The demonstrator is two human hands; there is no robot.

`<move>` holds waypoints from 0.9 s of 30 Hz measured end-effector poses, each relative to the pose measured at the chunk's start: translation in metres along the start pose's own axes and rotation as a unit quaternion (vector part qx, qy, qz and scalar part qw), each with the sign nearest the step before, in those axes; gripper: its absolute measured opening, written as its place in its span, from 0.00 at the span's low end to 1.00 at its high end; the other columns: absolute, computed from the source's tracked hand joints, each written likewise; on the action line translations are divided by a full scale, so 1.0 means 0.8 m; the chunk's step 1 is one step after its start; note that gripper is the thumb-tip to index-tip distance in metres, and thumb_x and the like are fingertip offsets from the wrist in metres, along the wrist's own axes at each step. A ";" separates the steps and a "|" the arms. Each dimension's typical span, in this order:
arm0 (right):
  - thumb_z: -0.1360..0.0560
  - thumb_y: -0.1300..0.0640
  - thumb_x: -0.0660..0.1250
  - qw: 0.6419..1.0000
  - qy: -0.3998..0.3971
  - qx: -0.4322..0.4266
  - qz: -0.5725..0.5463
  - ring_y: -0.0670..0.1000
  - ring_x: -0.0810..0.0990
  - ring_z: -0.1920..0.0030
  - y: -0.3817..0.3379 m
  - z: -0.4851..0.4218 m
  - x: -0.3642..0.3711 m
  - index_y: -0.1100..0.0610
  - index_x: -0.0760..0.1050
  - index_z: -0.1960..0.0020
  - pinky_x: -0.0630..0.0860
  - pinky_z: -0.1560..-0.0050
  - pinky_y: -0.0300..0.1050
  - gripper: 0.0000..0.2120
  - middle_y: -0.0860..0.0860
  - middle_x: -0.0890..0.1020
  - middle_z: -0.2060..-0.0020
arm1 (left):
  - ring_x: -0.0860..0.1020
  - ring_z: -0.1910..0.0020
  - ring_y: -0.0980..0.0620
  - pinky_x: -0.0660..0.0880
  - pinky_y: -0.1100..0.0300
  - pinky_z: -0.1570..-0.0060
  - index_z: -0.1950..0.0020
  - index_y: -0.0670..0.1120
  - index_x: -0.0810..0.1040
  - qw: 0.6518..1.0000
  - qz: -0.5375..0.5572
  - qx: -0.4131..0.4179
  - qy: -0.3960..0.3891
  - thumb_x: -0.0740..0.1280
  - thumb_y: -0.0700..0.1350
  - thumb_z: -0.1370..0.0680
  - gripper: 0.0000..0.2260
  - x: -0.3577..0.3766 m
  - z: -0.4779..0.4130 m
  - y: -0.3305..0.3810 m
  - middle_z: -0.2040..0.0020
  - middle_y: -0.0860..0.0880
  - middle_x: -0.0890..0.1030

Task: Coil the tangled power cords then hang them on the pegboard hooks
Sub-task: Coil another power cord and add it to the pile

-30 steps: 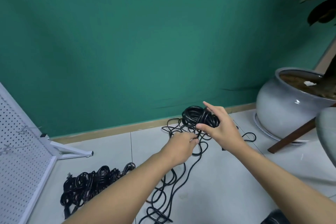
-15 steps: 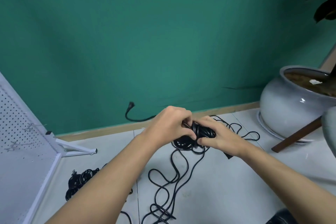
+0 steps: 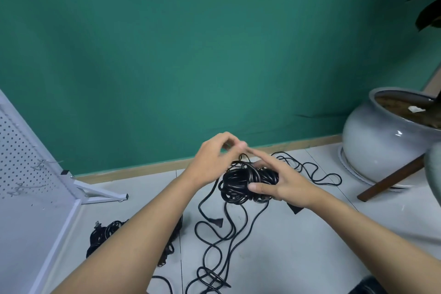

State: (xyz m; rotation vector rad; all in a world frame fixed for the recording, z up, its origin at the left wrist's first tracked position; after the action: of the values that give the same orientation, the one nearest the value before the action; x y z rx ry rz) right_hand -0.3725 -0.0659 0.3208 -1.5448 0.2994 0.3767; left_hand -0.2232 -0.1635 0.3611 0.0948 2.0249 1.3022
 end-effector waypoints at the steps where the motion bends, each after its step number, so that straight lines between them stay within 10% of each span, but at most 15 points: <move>1: 0.24 0.56 0.77 1.000 0.002 -0.003 -0.026 0.58 0.79 0.61 -0.001 0.002 -0.002 0.39 0.71 0.26 0.76 0.62 0.40 0.31 0.44 0.80 0.38 | 0.80 0.47 0.62 0.71 0.65 0.48 0.48 0.52 0.82 0.999 0.022 -0.041 0.000 0.63 0.54 0.16 0.10 -0.003 -0.001 -0.014 0.49 0.58 0.84; 3: 0.23 0.61 0.74 0.997 0.015 -0.013 -0.070 0.42 0.80 0.62 -0.006 0.005 -0.009 0.49 0.76 0.28 0.73 0.64 0.31 0.25 0.43 0.84 0.47 | 0.82 0.46 0.58 0.75 0.58 0.44 0.47 0.51 0.84 0.989 0.069 -0.130 -0.032 0.57 0.49 0.15 0.15 -0.002 0.001 -0.045 0.49 0.56 0.86; 7: 0.23 0.56 0.75 0.987 0.024 0.009 -0.161 0.57 0.76 0.64 -0.004 0.006 -0.024 0.48 0.77 0.30 0.67 0.70 0.44 0.23 0.55 0.84 0.53 | 0.84 0.58 0.60 0.75 0.62 0.46 0.46 0.48 0.85 0.956 0.157 -0.227 -0.099 0.56 0.45 0.15 0.17 0.015 0.019 -0.070 0.57 0.54 0.87; 18: 0.27 0.56 0.75 0.950 0.081 -0.009 -0.302 0.56 0.76 0.66 -0.021 0.003 -0.026 0.48 0.76 0.28 0.70 0.71 0.41 0.28 0.56 0.80 0.57 | 0.73 0.64 0.51 0.69 0.62 0.63 0.54 0.58 0.82 0.992 -0.045 -0.086 -0.083 0.64 0.44 0.15 0.12 0.048 0.018 -0.056 0.64 0.54 0.78; 21: 0.28 0.52 0.80 0.970 0.192 -0.010 -0.148 0.50 0.83 0.56 -0.015 -0.001 -0.044 0.46 0.77 0.30 0.81 0.56 0.44 0.28 0.51 0.84 0.47 | 0.76 0.58 0.53 0.71 0.58 0.56 0.45 0.48 0.85 0.990 -0.053 -0.087 -0.094 0.64 0.46 0.15 0.10 0.077 0.017 -0.044 0.56 0.52 0.82; 24: 0.31 0.45 0.80 0.972 0.232 -0.009 0.042 0.41 0.77 0.39 -0.004 0.002 -0.061 0.44 0.76 0.29 0.71 0.32 0.42 0.32 0.45 0.76 0.38 | 0.76 0.62 0.57 0.74 0.56 0.55 0.44 0.44 0.85 0.987 -0.056 -0.102 -0.109 0.62 0.46 0.15 0.12 0.089 0.019 -0.039 0.60 0.51 0.81; 27: 0.30 0.46 0.80 0.963 0.236 0.000 0.128 0.40 0.71 0.36 0.001 0.000 -0.062 0.46 0.74 0.27 0.65 0.34 0.32 0.34 0.45 0.71 0.38 | 0.72 0.71 0.62 0.65 0.69 0.69 0.45 0.44 0.84 0.986 -0.064 -0.099 -0.116 0.61 0.46 0.14 0.13 0.097 0.027 -0.021 0.69 0.57 0.72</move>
State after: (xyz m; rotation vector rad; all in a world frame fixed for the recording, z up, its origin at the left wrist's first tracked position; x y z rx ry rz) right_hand -0.4177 -0.0682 0.3411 -1.5880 0.8771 0.2031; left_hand -0.2628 -0.1223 0.3019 0.0223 1.6701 1.3380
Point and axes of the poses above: each hand's wrist, its own z-axis away from the middle knuckle, its own x-axis out of the palm, y = z × x, the point moved 7 cm from there along -z, towards the middle knuckle
